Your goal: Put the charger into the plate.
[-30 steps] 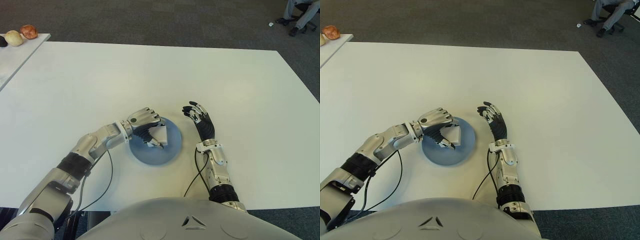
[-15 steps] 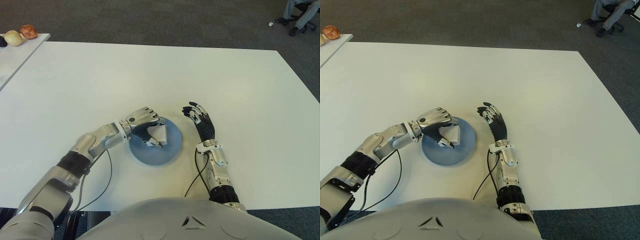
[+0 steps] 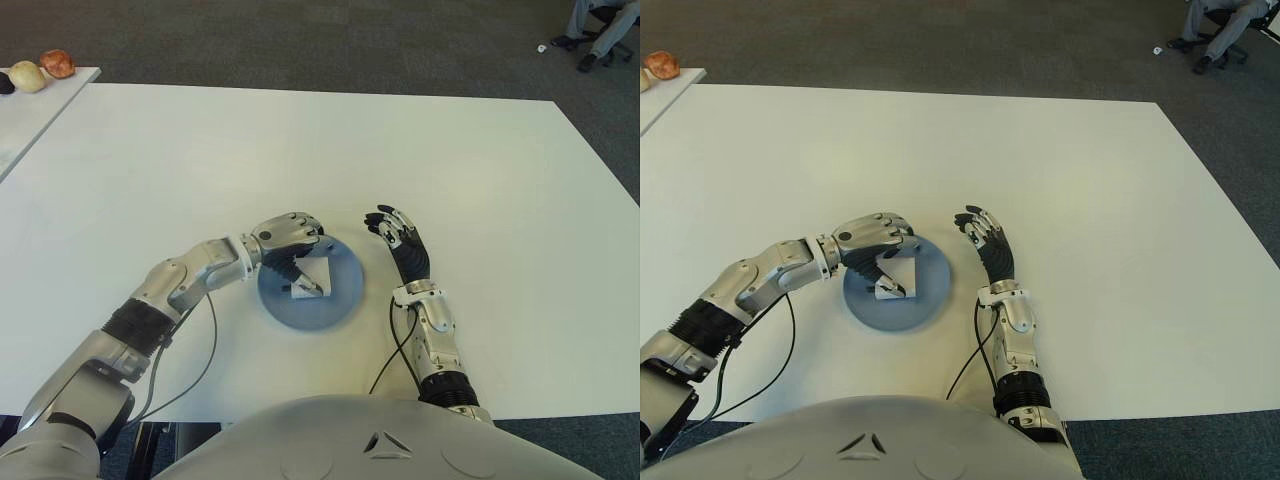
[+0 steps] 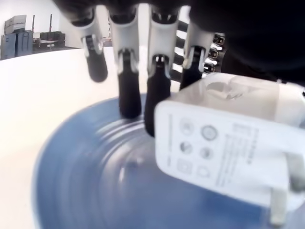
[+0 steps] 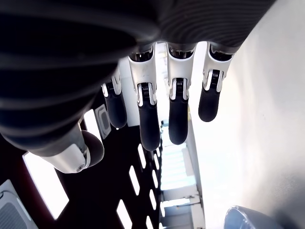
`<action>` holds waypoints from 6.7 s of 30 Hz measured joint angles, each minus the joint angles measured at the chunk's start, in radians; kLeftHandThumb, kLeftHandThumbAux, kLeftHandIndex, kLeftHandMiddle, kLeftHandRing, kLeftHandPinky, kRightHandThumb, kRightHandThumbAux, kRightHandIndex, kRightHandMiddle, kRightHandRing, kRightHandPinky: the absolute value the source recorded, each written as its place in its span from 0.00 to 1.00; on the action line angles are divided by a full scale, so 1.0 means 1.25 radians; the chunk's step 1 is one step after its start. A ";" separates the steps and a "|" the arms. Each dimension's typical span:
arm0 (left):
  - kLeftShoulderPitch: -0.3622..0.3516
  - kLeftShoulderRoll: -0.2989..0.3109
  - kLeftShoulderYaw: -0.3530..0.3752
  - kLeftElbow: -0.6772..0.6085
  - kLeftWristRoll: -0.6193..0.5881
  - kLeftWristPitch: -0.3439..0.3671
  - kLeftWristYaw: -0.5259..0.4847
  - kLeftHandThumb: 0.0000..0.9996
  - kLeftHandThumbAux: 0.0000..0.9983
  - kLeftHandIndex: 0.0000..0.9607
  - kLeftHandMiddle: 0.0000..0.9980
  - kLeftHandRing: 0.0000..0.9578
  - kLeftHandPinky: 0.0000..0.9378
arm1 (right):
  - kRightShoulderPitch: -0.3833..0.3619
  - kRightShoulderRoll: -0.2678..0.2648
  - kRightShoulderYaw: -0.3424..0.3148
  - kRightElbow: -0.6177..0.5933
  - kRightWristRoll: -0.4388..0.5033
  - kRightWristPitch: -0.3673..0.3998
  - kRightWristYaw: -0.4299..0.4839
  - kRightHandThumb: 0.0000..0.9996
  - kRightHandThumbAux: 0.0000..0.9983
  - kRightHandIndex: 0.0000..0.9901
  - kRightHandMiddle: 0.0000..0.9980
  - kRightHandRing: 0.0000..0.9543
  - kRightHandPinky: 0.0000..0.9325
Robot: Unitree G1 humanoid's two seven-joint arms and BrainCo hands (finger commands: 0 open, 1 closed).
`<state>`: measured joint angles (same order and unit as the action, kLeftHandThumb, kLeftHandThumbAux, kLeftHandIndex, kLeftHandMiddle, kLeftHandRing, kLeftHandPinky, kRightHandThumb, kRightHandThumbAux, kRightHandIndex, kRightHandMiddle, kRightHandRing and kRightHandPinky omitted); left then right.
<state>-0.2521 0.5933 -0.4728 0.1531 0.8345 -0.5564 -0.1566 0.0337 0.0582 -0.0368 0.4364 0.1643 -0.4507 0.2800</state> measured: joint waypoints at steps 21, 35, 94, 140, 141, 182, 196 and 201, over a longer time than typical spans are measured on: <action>0.014 0.016 0.026 -0.084 -0.019 0.030 -0.046 0.17 0.22 0.00 0.00 0.00 0.00 | -0.001 0.000 0.004 0.002 0.000 -0.001 -0.004 0.00 0.59 0.22 0.33 0.29 0.26; 0.040 0.016 0.079 -0.152 -0.069 0.068 -0.052 0.16 0.29 0.00 0.00 0.00 0.00 | -0.004 0.001 0.009 0.007 0.000 -0.003 -0.011 0.00 0.58 0.23 0.34 0.30 0.28; 0.377 -0.488 0.589 -0.135 -1.044 0.287 -0.037 0.00 0.68 0.00 0.00 0.00 0.00 | -0.041 -0.006 -0.019 0.055 0.005 -0.017 0.012 0.00 0.56 0.23 0.35 0.32 0.29; 0.350 -0.367 0.427 0.041 -0.737 0.291 -0.056 0.00 0.58 0.00 0.00 0.00 0.00 | -0.003 0.003 -0.011 0.011 -0.001 -0.039 -0.143 0.00 0.63 0.04 0.04 0.02 0.04; 0.346 -0.363 0.426 0.047 -0.735 0.289 -0.057 0.00 0.57 0.00 0.00 0.00 0.00 | -0.002 0.003 -0.009 0.009 -0.001 -0.039 -0.144 0.00 0.63 0.04 0.04 0.02 0.04; 0.274 -0.387 0.401 0.194 -0.683 0.180 0.053 0.00 0.54 0.00 0.00 0.00 0.00 | 0.015 -0.006 0.009 -0.007 -0.005 -0.021 -0.104 0.00 0.60 0.08 0.11 0.08 0.10; 0.255 -0.455 0.434 0.231 -0.683 0.143 0.167 0.00 0.59 0.00 0.00 0.00 0.00 | -0.010 -0.026 0.000 0.022 -0.002 -0.021 -0.065 0.00 0.61 0.08 0.11 0.09 0.12; 0.252 -0.471 0.447 0.242 -0.684 0.119 0.194 0.00 0.58 0.00 0.00 0.00 0.00 | -0.016 -0.029 -0.005 0.028 -0.002 -0.024 -0.054 0.00 0.62 0.08 0.11 0.09 0.11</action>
<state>0.0634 0.0052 0.0858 0.4557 -0.0199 -0.4072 0.0861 0.0142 0.0223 -0.0437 0.4708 0.1622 -0.4801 0.2126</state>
